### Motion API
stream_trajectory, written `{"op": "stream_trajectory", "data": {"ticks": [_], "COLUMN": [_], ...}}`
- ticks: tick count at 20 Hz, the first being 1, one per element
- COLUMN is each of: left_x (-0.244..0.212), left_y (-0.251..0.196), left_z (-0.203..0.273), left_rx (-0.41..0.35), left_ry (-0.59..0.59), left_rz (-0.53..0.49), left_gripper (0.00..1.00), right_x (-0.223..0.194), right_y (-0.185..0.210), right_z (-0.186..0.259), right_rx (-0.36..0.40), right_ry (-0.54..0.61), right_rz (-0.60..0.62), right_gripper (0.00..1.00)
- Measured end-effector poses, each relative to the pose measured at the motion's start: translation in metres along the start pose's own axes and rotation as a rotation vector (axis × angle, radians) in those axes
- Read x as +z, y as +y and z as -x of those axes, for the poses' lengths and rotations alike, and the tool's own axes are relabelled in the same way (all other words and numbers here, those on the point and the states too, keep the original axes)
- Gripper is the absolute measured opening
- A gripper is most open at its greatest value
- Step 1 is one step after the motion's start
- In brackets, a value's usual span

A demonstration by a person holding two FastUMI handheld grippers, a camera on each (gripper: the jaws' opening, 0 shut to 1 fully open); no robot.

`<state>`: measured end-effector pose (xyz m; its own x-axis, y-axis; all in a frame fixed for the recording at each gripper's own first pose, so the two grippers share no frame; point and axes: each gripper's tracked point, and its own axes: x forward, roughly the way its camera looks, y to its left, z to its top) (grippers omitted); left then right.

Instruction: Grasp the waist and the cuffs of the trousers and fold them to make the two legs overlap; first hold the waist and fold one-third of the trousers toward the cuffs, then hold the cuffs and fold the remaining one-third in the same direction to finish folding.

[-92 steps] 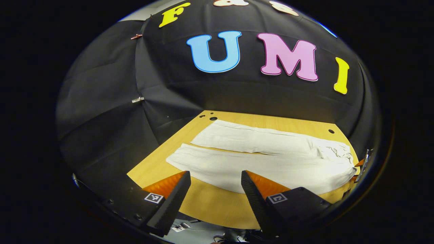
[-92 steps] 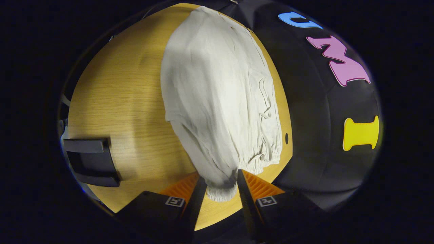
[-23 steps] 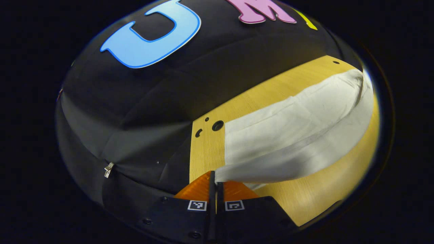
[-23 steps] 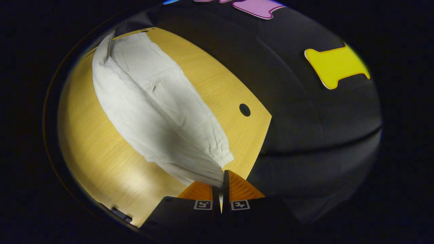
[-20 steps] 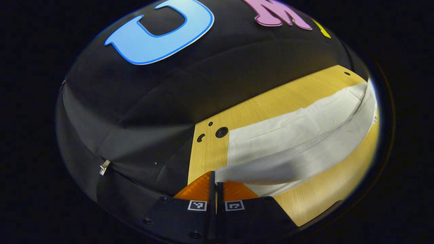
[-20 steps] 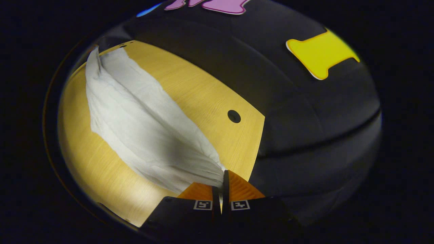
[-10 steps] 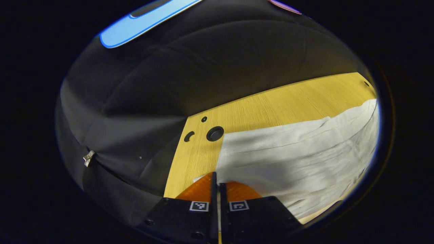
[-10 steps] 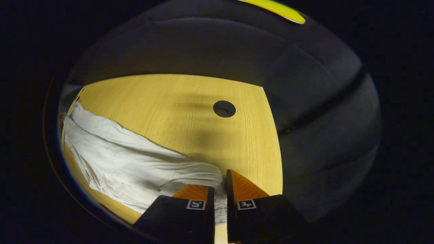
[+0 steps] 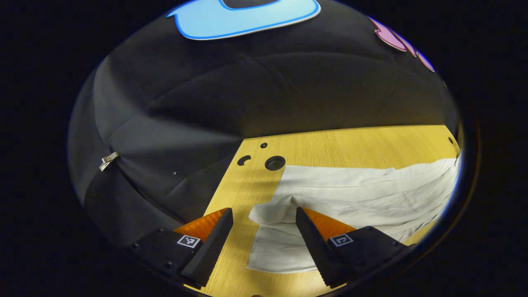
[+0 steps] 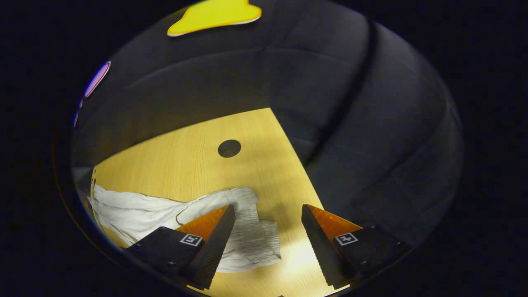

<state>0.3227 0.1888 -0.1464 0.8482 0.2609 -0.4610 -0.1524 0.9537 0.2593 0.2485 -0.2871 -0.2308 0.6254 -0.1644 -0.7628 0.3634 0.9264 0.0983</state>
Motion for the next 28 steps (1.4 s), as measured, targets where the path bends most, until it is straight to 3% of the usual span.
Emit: {"op": "stream_trajectory", "data": {"ticks": [5,10,14,18,22,26,27,28], "left_x": [0.002,-0.017,-0.032,-0.04,-0.043,-0.042,-0.043,-0.043], "left_y": [0.009,-0.003,-0.021,-0.019,-0.023,-0.03,-0.031,-0.032], "left_z": [0.049,0.098,0.133,0.162,0.178,0.188,0.19,0.19], "left_rx": [-0.001,-0.011,-0.05,-0.052,-0.053,-0.061,-0.064,-0.066], "left_ry": [-0.034,-0.024,-0.01,-0.009,-0.018,-0.023,-0.023,-0.023], "left_rz": [0.139,0.162,0.213,0.184,0.185,0.191,0.185,0.178], "left_gripper": [0.97,0.98,0.98,0.98,0.98,0.98,0.98,0.98], "right_x": [-0.026,-0.078,-0.09,-0.086,-0.09,-0.097,-0.096,-0.098], "right_y": [-0.022,-0.003,0.012,0.004,0.007,0.007,0.009,0.011], "right_z": [0.019,0.011,0.002,0.002,-0.001,-0.005,-0.006,-0.009], "right_rx": [-0.006,0.004,0.016,-0.025,-0.062,-0.155,-0.176,-0.173], "right_ry": [-0.072,-0.034,-0.038,-0.078,-0.107,-0.119,-0.121,-0.107], "right_rz": [-0.269,-0.333,-0.421,-0.512,-0.464,-0.38,-0.381,-0.382], "right_gripper": [0.99,0.99,0.99,0.99,0.97,0.91,0.87,0.75]}}
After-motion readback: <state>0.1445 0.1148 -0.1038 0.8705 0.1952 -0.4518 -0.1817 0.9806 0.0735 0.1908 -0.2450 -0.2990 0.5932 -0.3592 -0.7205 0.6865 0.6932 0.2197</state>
